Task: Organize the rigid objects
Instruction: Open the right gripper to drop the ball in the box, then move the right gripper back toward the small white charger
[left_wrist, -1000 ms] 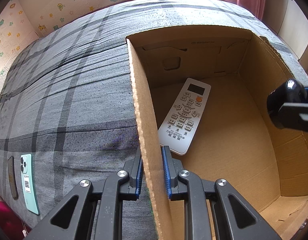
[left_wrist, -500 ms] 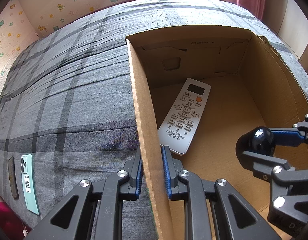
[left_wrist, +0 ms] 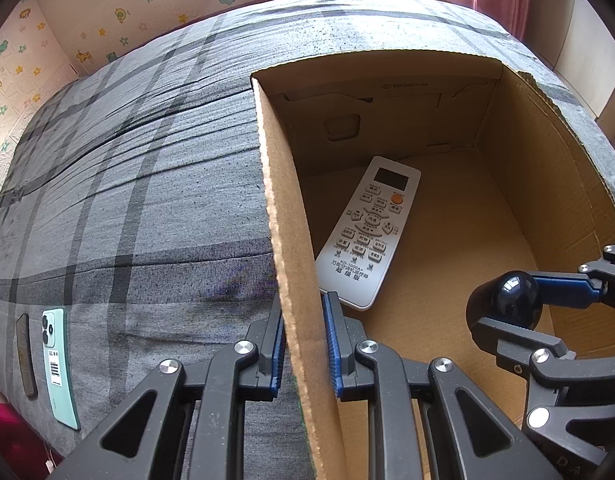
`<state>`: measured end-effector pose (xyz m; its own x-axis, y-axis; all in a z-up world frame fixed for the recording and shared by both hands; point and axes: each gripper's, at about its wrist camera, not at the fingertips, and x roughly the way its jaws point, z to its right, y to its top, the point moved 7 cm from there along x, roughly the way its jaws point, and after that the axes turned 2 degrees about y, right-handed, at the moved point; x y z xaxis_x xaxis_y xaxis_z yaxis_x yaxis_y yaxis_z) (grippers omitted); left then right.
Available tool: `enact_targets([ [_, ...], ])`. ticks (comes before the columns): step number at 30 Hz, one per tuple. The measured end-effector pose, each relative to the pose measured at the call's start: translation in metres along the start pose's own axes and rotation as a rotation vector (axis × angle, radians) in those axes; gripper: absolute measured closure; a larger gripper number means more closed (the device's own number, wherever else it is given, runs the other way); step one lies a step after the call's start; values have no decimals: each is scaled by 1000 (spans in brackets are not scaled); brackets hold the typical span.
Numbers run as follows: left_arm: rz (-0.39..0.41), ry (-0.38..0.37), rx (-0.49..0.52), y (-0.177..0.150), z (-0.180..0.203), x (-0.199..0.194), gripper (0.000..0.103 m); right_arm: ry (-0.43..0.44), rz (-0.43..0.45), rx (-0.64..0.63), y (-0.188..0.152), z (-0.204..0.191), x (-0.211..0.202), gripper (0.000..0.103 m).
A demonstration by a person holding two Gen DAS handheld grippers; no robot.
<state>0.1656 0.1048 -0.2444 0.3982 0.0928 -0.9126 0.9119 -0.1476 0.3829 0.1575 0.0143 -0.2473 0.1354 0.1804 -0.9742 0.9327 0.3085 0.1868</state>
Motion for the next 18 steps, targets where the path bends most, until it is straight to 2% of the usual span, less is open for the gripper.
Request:
enact_targets([
  [7, -1, 2, 2, 0, 0, 0, 83, -31, 30, -31, 3, 1, -10, 49],
  [9, 0, 1, 2, 0, 0, 0, 83, -31, 34, -31, 5, 1, -13, 43],
  [18, 0, 2, 1, -1, -1, 1, 83, -19, 67, -27, 5, 3, -29, 30],
])
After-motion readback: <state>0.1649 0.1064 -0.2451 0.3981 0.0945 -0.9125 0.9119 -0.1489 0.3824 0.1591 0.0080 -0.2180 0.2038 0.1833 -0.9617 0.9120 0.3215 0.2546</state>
